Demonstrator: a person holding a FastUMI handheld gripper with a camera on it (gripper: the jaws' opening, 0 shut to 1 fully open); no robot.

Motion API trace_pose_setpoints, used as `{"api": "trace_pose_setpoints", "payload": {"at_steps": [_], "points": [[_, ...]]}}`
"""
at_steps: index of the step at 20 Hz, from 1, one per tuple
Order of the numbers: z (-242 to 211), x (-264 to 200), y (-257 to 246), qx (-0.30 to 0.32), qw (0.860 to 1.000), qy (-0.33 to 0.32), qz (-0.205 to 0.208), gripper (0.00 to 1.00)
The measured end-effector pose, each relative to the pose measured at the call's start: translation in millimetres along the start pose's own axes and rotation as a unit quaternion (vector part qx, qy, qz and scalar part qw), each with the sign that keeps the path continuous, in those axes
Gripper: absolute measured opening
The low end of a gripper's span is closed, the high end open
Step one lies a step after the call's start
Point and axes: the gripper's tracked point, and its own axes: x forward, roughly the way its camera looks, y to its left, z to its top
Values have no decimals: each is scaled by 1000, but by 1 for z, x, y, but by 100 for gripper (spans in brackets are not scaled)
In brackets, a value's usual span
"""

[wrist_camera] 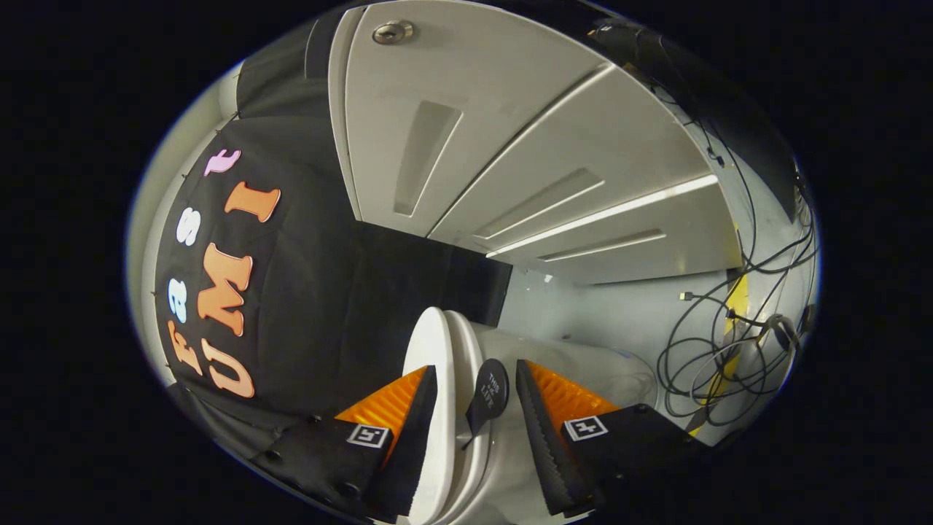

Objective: Open the toilet lid.

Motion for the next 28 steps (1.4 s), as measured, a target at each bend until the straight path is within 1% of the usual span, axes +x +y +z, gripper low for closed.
{"api": "trace_pose_setpoints", "payload": {"at_steps": [1, 4, 5, 7, 8, 9, 10, 11, 12, 18, 20, 23, 25, 28], "points": [[1, -2, -9, -10, 1000, 4, -15, 52], [-3, 2, -12, 13, 1000, 0, -13, 31], [-3, 2, -9, 20, 1000, 0, -7, 21], [-2, 1, -5, 22, 1000, 1, 5, 21], [-5, 2, -11, 7, 1000, -1, -11, 21], [-4, -1, -10, -2, 1000, -7, -9, 11], [-3, -1, -8, -18, 1000, -7, -13, 12], [-1, -2, -3, -22, 1000, -12, -12, 12], [-1, -3, 4, -27, 1000, -13, -6, 9], [8, -23, 66, -86, 994, -28, 56, 8], [7, -28, 82, -113, 991, -29, 61, 8], [6, -38, 113, -135, 988, -36, 71, 8], [4, -44, 138, -165, 982, -42, 77, 8], [-6, -52, 184, -229, 967, -50, 102, 8]]}}
